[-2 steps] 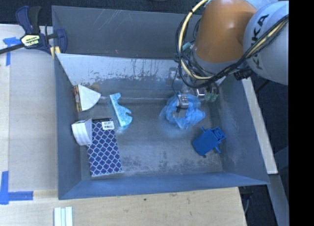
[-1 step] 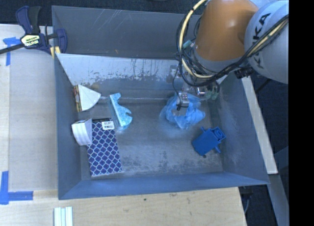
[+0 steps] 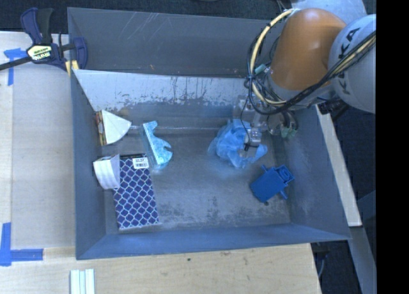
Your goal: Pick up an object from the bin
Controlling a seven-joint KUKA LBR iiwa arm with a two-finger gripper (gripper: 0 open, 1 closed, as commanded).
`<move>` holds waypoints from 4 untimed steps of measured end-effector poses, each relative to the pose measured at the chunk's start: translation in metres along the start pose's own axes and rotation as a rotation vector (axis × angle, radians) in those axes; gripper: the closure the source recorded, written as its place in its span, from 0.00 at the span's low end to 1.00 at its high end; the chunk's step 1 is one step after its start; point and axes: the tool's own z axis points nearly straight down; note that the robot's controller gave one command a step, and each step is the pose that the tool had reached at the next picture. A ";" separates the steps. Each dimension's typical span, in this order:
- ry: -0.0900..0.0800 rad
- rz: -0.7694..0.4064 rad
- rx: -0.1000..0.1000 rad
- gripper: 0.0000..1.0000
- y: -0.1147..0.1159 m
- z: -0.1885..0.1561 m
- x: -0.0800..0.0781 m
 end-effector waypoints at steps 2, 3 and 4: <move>-0.013 -0.080 -0.002 0.00 -0.004 0.024 0.000; -0.012 -0.079 -0.002 0.00 -0.004 0.024 0.000; -0.012 -0.079 -0.002 0.00 -0.004 0.024 0.000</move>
Offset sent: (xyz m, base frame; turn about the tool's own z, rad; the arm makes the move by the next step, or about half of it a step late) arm 0.0000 0.0000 0.0000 0.0000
